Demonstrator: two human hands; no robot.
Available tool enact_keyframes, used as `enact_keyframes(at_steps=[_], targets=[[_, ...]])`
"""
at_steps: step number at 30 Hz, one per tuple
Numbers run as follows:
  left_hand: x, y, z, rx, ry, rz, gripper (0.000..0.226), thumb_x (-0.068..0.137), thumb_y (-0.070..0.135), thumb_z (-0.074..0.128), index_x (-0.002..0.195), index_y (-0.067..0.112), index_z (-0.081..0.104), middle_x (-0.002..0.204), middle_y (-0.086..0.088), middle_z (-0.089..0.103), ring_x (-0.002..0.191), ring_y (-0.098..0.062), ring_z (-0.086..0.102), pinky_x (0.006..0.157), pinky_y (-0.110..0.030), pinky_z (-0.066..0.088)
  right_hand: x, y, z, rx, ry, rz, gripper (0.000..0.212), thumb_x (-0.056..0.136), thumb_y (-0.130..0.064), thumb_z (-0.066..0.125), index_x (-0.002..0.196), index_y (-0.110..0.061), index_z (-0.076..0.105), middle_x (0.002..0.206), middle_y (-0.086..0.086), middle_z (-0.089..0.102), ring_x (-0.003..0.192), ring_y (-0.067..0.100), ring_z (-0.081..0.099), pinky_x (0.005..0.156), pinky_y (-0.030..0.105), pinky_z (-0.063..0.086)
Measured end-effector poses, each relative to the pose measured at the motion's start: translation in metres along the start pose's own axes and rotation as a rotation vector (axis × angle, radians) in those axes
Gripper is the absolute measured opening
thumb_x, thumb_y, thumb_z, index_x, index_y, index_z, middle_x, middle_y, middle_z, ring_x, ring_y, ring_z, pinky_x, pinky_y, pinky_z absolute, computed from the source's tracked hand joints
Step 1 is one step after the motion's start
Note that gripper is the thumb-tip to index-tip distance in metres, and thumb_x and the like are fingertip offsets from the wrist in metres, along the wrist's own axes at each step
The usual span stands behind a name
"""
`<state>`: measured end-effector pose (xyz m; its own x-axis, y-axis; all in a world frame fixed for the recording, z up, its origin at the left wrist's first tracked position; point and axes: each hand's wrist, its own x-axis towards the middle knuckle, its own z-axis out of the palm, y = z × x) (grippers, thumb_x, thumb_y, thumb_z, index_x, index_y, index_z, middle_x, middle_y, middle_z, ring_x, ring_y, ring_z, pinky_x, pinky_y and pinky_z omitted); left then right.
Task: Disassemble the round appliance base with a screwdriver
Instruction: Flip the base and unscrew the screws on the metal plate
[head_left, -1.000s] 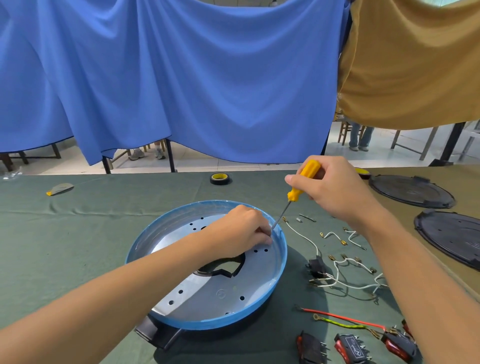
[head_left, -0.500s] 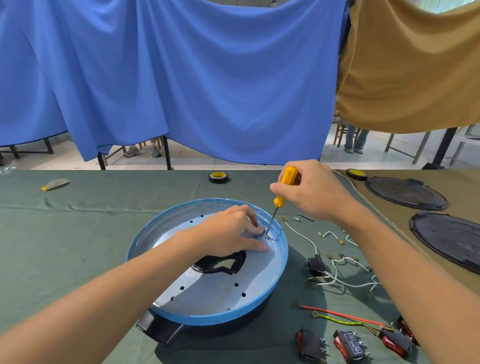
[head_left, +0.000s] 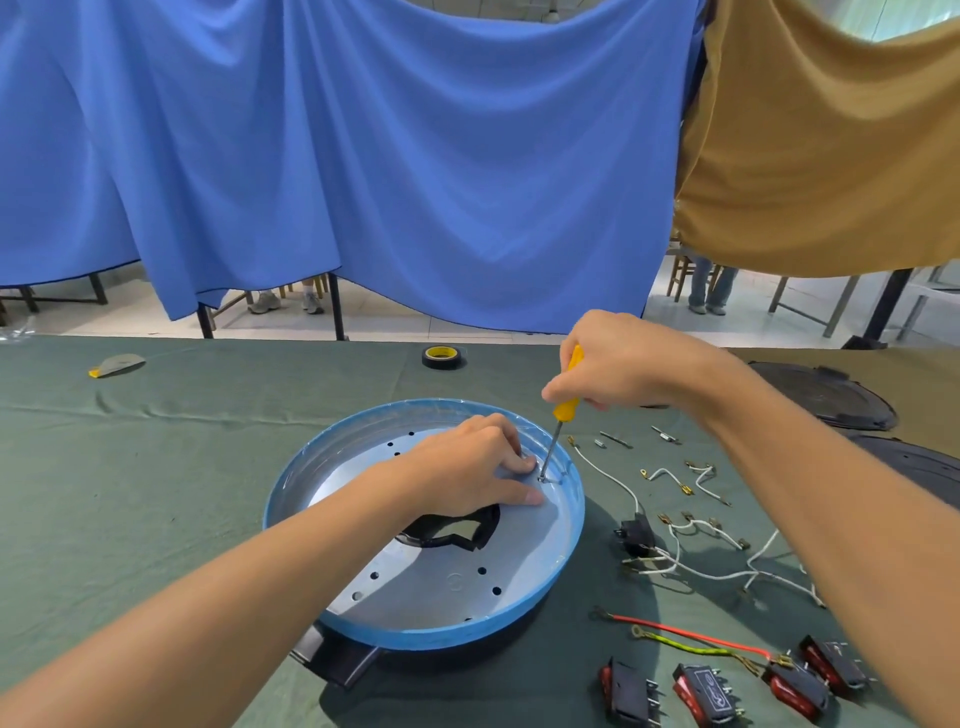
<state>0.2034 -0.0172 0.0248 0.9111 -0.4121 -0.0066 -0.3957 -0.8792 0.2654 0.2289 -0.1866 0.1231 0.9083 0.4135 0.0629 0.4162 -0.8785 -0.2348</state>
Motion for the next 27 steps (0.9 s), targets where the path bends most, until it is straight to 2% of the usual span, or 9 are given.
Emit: enact_keyframes(at_steps=[4, 8, 11, 15, 18, 20, 23, 25, 27], targets=[[0.0, -0.001, 0.002, -0.014, 0.015, -0.001, 0.043, 0.092, 0.052, 0.056, 0.127, 0.028, 0.063, 0.127, 0.007, 0.041, 0.12, -0.012, 0.037, 0.093, -0.031, 0.034, 0.014, -0.022, -0.011, -0.117, -0.238, 0.051, 0.03, 0.079, -0.027, 0.059, 0.054, -0.01, 0.061, 0.041, 0.0, 0.048, 0.035, 0.018, 0.035, 0.04, 0.018, 0.031], [0.001, -0.003, 0.004, -0.027, 0.017, -0.002, 0.044, 0.091, 0.054, 0.056, 0.127, 0.03, 0.063, 0.127, 0.007, 0.041, 0.121, -0.013, 0.037, 0.096, -0.034, 0.035, 0.023, -0.038, -0.012, -0.164, -0.339, 0.02, 0.036, 0.084, -0.022, 0.06, 0.051, -0.007, 0.058, 0.039, 0.0, 0.046, 0.032, 0.017, 0.033, 0.037, 0.016, 0.028], [0.002, -0.005, 0.005, -0.029, 0.018, 0.001, 0.045, 0.091, 0.054, 0.056, 0.128, 0.03, 0.062, 0.128, 0.008, 0.041, 0.122, -0.012, 0.036, 0.095, -0.033, 0.035, 0.028, -0.046, -0.009, -0.225, -0.366, -0.039, 0.039, 0.088, -0.021, 0.062, 0.052, -0.006, 0.058, 0.041, 0.001, 0.053, 0.034, 0.017, 0.037, 0.04, 0.018, 0.033], [0.002, -0.006, 0.006, -0.031, 0.021, 0.003, 0.044, 0.091, 0.054, 0.056, 0.129, 0.031, 0.062, 0.128, 0.008, 0.041, 0.122, -0.012, 0.036, 0.09, -0.031, 0.031, 0.026, -0.046, -0.015, -0.328, -0.425, -0.125, 0.037, 0.09, -0.023, 0.064, 0.055, -0.013, 0.061, 0.047, -0.003, 0.062, 0.038, 0.008, 0.053, 0.049, 0.021, 0.044], [0.002, -0.005, 0.006, -0.021, 0.026, 0.003, 0.047, 0.091, 0.053, 0.056, 0.131, 0.029, 0.061, 0.127, 0.007, 0.042, 0.12, -0.013, 0.037, 0.091, -0.032, 0.033, 0.019, -0.041, -0.022, -0.462, -0.44, -0.226, 0.013, 0.088, -0.017, 0.065, 0.078, -0.022, 0.071, 0.06, -0.009, 0.065, 0.053, 0.004, 0.058, 0.049, 0.014, 0.045], [0.003, -0.004, 0.005, -0.009, 0.024, 0.002, 0.048, 0.091, 0.053, 0.055, 0.132, 0.028, 0.06, 0.127, 0.006, 0.042, 0.12, -0.013, 0.037, 0.094, -0.034, 0.036, 0.017, -0.035, -0.022, -0.519, -0.423, -0.301, 0.019, 0.086, -0.014, 0.066, 0.097, -0.027, 0.074, 0.064, -0.011, 0.063, 0.052, 0.0, 0.055, 0.048, 0.012, 0.043], [0.003, -0.005, 0.005, -0.005, 0.02, 0.002, 0.047, 0.091, 0.054, 0.055, 0.131, 0.029, 0.061, 0.128, 0.006, 0.042, 0.12, -0.014, 0.037, 0.098, -0.036, 0.036, 0.015, -0.026, -0.018, -0.487, -0.423, -0.288, 0.014, 0.085, -0.032, 0.07, 0.095, -0.023, 0.075, 0.065, -0.005, 0.069, 0.047, 0.001, 0.054, 0.058, 0.021, 0.052], [0.003, -0.006, 0.005, -0.018, 0.021, 0.008, 0.045, 0.091, 0.054, 0.056, 0.128, 0.03, 0.063, 0.127, 0.006, 0.042, 0.119, -0.014, 0.037, 0.097, -0.037, 0.037, 0.015, -0.023, -0.017, -0.514, -0.443, -0.204, 0.045, 0.086, -0.057, 0.058, 0.082, -0.016, 0.073, 0.056, -0.003, 0.068, 0.044, 0.01, 0.053, 0.052, 0.025, 0.051], [0.004, -0.007, 0.005, -0.021, 0.024, 0.011, 0.045, 0.09, 0.055, 0.056, 0.128, 0.031, 0.063, 0.127, 0.007, 0.042, 0.118, -0.013, 0.037, 0.095, -0.035, 0.037, 0.019, -0.021, -0.017, -0.513, -0.469, -0.068, 0.061, 0.093, -0.061, 0.042, 0.076, -0.01, 0.071, 0.043, -0.004, 0.057, 0.037, 0.015, 0.045, 0.043, 0.02, 0.042]])
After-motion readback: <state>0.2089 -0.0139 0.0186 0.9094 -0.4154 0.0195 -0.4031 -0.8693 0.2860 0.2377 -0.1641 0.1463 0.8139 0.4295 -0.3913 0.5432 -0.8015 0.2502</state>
